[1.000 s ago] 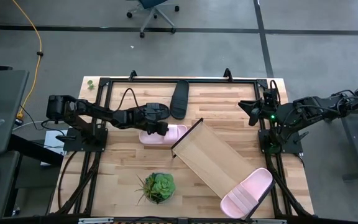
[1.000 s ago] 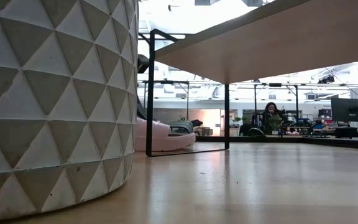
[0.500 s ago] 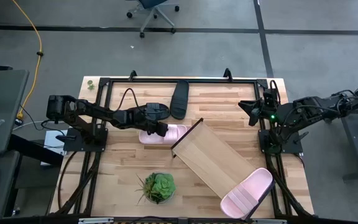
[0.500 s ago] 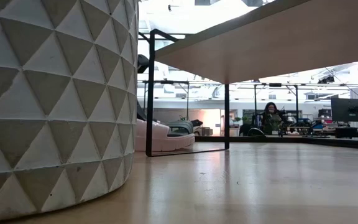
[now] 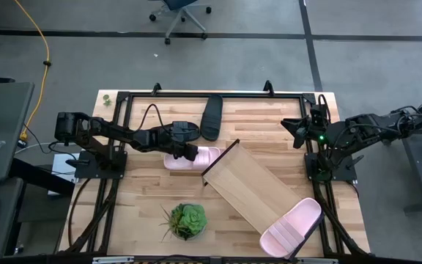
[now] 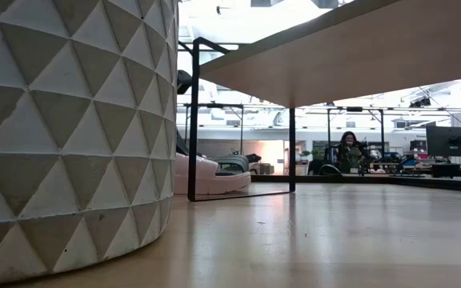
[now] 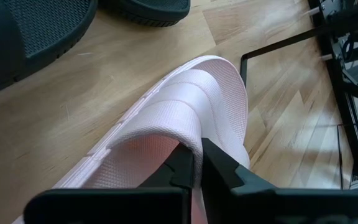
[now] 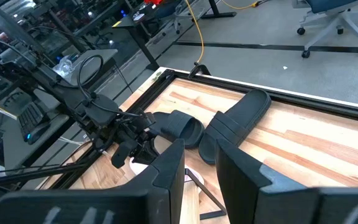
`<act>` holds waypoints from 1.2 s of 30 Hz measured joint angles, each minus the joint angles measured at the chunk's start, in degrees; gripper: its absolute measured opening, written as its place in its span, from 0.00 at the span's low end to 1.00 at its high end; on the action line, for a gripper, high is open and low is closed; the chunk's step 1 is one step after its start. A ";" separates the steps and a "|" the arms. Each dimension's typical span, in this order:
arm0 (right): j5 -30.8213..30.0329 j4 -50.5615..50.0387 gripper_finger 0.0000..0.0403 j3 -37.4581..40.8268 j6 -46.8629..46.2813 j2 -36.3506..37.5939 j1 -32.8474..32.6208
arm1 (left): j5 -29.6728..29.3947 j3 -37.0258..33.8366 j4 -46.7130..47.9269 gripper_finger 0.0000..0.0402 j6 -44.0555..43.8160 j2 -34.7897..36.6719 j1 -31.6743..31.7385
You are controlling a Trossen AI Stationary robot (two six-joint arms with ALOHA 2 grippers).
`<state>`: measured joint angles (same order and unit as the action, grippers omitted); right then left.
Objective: Pick and place slides into the shelf
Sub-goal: Put the pink slides on the shelf
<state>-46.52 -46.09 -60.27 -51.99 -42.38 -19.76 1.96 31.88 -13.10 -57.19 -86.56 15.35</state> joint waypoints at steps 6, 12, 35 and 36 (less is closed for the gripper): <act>0.00 0.00 0.20 0.00 0.00 -0.01 -0.01 | 0.00 -0.02 0.02 0.01 0.38 0.31 0.00; 0.42 0.02 0.20 0.00 -0.44 -0.01 0.00 | -0.15 -0.09 0.22 0.00 1.90 3.69 0.01; 0.48 0.02 0.20 0.00 -0.44 -0.01 0.01 | -8.00 -0.07 8.07 0.00 7.72 24.93 0.07; 0.46 0.02 0.20 0.00 -0.44 0.01 -0.01 | -8.44 -0.07 8.27 0.00 8.26 25.56 0.07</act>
<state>-46.06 -46.06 -60.27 -52.42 -42.37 -19.77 -6.48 31.81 -4.83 -48.93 -61.00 15.42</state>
